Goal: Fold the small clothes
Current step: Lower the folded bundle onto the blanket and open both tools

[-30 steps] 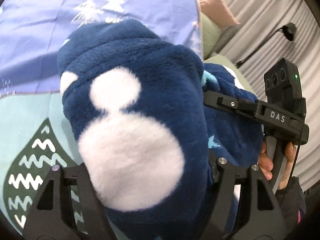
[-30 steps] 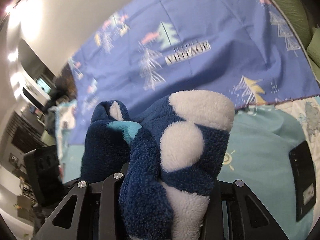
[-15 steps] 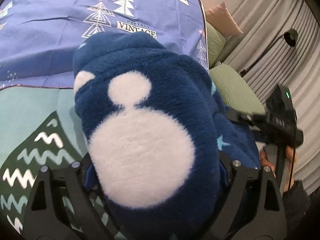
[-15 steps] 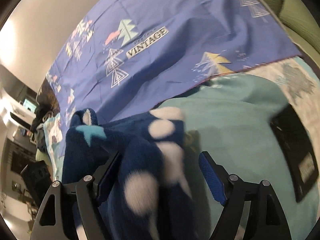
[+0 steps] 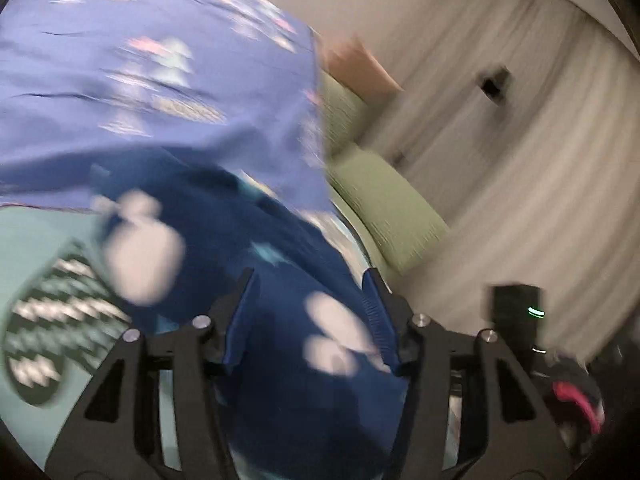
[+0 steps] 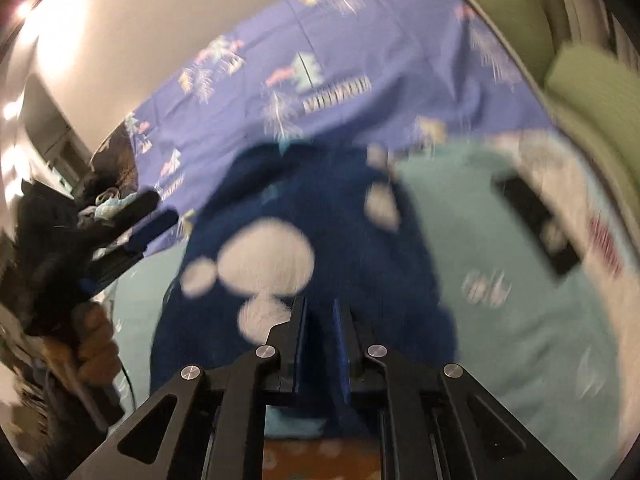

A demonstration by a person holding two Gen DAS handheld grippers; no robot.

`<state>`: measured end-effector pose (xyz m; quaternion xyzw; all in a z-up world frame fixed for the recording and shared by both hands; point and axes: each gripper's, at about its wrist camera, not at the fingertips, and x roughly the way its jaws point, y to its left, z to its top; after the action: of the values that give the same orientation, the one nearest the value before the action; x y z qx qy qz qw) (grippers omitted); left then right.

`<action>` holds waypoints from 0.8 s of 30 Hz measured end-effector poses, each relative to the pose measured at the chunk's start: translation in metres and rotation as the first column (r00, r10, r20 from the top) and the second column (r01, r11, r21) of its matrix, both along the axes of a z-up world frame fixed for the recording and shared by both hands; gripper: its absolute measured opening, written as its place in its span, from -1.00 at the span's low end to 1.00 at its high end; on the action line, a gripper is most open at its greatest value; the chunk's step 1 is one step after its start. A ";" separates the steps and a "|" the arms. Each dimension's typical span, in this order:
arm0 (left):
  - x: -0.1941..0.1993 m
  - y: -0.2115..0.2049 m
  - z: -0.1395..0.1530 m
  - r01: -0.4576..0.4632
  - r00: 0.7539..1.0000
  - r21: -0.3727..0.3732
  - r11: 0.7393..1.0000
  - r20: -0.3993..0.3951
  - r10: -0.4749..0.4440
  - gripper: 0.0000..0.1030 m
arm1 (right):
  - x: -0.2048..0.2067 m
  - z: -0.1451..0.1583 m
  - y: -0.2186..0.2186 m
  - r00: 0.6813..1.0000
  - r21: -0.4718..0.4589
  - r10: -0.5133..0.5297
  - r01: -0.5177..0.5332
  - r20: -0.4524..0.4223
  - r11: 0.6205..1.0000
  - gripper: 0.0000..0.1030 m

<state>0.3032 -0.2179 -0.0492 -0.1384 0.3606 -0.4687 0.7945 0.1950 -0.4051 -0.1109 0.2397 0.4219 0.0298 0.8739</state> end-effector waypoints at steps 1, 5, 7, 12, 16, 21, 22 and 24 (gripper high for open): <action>-0.009 -0.015 -0.010 0.021 0.999 0.087 0.996 0.031 -0.024 0.02 | 0.000 -0.012 0.003 1.000 -0.001 0.004 -0.004 -0.001 1.000 -0.77; -0.021 -0.039 -0.053 -0.050 0.975 0.275 0.960 0.223 -0.013 -0.16 | -0.004 -0.022 0.001 0.999 0.044 -0.022 0.021 0.031 0.999 -0.78; -0.015 -0.033 -0.054 -0.048 0.983 0.235 0.971 0.182 0.004 -0.16 | -0.004 -0.019 0.009 0.999 -0.012 -0.019 0.020 0.040 1.000 -0.80; -0.020 -0.038 -0.049 -0.088 0.975 0.280 0.956 0.222 0.025 -0.16 | -0.006 -0.008 0.020 0.998 -0.101 -0.057 0.060 0.027 0.993 -0.79; -0.047 -0.023 -0.026 -0.160 0.970 0.287 0.945 0.222 0.097 0.34 | -0.040 0.019 0.022 0.985 -0.122 -0.173 0.172 0.001 0.978 -0.74; -0.121 0.021 0.023 -0.258 0.907 0.229 0.938 0.392 0.154 0.80 | -0.120 0.073 0.078 0.976 -0.385 -0.168 0.209 0.136 0.899 -0.54; -0.136 0.030 0.031 -0.274 0.895 0.226 0.935 0.417 0.161 0.90 | -0.136 0.082 0.089 0.974 -0.393 -0.157 0.211 0.165 0.895 -0.41; -0.168 0.047 0.044 -0.310 0.863 0.209 0.927 0.472 0.182 0.98 | -0.168 0.097 0.106 0.965 -0.399 -0.147 0.225 0.217 0.889 -0.09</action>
<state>0.1356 -0.1705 -0.0052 0.0399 0.2111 -0.3259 0.9207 0.0273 -0.2988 -0.0137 0.0815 0.3125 -0.1242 0.9382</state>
